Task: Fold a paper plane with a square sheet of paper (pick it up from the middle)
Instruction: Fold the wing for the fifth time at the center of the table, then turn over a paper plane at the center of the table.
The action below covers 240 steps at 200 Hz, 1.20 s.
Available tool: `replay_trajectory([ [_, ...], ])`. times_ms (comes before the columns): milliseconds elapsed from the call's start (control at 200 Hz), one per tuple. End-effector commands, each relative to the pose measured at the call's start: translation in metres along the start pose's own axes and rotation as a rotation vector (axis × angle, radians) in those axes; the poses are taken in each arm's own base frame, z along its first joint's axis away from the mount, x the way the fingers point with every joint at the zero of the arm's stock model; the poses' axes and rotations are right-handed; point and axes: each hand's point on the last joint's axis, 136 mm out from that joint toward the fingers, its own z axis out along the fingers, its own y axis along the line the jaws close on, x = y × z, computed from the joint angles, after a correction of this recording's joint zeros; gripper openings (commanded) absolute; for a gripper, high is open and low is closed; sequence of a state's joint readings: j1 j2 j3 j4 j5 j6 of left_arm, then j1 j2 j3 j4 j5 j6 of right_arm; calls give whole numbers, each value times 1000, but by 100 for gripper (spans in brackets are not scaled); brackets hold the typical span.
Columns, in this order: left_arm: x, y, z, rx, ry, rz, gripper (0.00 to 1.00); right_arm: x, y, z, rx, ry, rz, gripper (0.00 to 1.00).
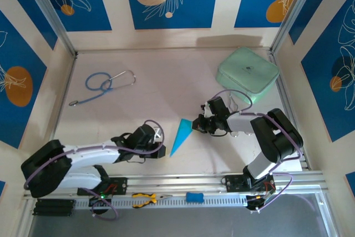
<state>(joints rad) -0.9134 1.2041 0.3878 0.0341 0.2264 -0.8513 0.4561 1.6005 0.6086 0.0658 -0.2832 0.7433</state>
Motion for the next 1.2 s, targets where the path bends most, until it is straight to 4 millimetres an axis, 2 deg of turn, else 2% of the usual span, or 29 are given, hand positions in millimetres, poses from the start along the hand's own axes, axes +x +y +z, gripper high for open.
replay_trajectory([
  [0, -26, -4, -11, -5, -69, 3, 15, 1, 23, -13, -37, 12, -67, 5],
  [70, -41, -13, -8, 40, -78, 12, 23, 1, 30, -23, -36, -17, -62, 8],
  [140, -52, -21, -2, 68, -57, 17, 26, 6, 29, -31, -34, -37, -23, 16],
  [325, -70, -27, 18, 94, -37, 30, 34, 32, 25, -40, -42, -18, 33, 19],
  [440, -71, -24, 27, 84, 3, 42, 34, 49, 25, -38, -46, 10, 37, 19],
  [590, -68, -22, 36, 98, 39, 39, 30, 62, 26, -34, -46, 32, 31, 19],
  [1195, -56, -12, 52, 87, 120, 21, 24, 71, 27, -14, -51, 85, 33, 18],
])
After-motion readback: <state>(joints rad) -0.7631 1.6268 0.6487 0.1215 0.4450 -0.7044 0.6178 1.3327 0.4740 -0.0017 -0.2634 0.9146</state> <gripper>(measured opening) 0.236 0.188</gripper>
